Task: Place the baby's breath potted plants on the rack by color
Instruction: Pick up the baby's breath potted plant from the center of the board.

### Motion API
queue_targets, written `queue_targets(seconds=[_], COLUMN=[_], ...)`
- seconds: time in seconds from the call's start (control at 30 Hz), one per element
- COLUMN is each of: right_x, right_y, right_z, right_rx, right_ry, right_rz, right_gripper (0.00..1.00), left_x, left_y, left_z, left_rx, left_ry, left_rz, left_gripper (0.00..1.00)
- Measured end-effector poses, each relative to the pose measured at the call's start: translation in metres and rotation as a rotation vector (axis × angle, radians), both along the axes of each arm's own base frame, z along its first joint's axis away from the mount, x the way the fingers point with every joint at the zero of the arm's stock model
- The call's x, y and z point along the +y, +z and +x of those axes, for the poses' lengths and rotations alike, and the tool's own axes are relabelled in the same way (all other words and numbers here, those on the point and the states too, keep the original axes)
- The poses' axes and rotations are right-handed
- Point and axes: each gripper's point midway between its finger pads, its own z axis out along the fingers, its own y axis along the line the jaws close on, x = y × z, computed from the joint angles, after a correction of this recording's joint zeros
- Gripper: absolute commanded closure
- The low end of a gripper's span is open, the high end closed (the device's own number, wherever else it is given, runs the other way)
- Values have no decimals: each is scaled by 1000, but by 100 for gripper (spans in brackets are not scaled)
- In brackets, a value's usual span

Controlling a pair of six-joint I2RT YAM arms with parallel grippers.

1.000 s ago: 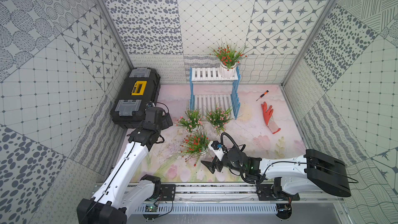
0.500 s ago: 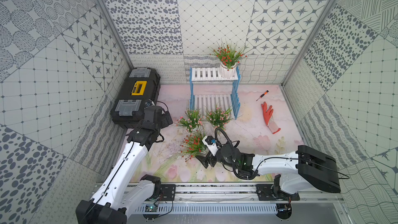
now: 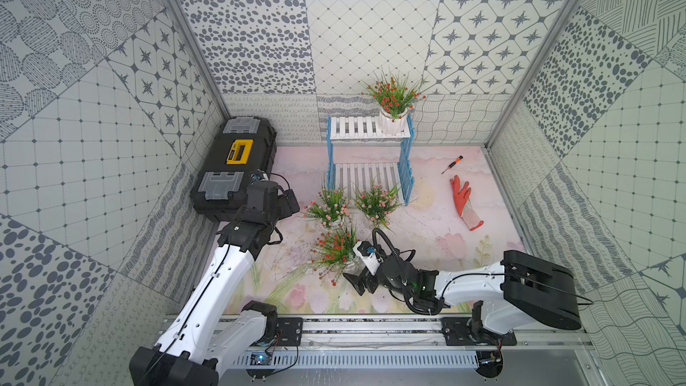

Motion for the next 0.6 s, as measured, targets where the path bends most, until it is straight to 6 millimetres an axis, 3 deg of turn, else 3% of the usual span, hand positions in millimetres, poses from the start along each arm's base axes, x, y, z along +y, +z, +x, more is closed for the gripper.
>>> queue_targets(seconds=[0.33,0.6], right_x=[9,17], right_y=[-42,-29], right_z=[9,17], right_rx=[-51,-139], right_ry=[-8,-16], right_rz=[-50,14], right_gripper=[2,2], left_x=[2,4], left_y=[11,13], left_z=[-9,-11], left_rx=[-41,-49], left_ry=[3,7], left_rz=[-12,-11], left_gripper=[1,1])
